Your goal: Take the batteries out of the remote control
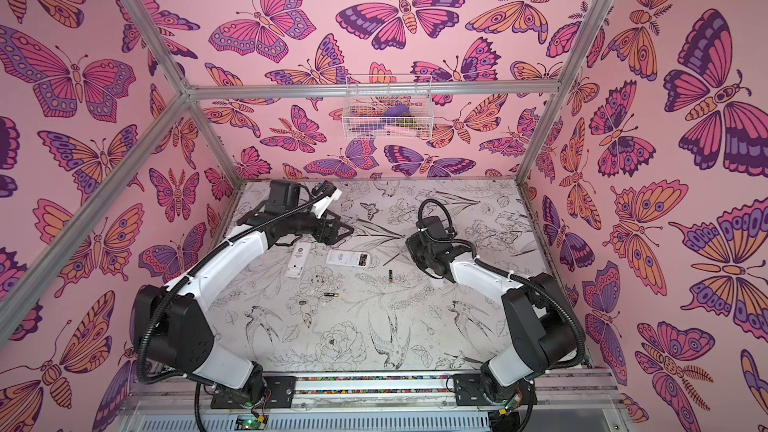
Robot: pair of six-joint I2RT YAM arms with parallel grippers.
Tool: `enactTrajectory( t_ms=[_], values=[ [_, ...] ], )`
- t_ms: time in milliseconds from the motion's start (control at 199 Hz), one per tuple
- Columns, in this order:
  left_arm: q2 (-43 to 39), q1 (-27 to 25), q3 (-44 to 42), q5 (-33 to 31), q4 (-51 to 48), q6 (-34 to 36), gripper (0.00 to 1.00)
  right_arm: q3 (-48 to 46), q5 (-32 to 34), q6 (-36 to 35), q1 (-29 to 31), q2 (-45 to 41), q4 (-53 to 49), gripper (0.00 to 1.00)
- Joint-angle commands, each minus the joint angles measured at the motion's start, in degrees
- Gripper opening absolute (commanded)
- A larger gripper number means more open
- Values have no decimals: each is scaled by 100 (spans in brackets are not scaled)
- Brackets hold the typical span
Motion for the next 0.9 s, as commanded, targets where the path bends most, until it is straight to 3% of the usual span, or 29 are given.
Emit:
enactTrajectory(
  t_ms=[0, 211, 296, 622, 897],
  values=[
    [159, -325, 274, -106, -770, 1578, 84, -45, -382, 1541, -24, 174, 924, 0],
    [487, -685, 609, -534, -904, 2450, 79, -123, -579, 2301, -6, 294, 1276, 0],
    [686, -786, 702, -601, -901, 2708, 74, -170, -502, 2371, -6, 175, 1170, 0],
    [1000, -1307, 684, -1053, -888, 3478, 71, -297, -444, 2633, 36, 169, 1193, 0],
    [1257, -1492, 844, -1405, -470, 3037, 48, -306, -445, 2684, 73, 90, 1417, 0]
  ],
)
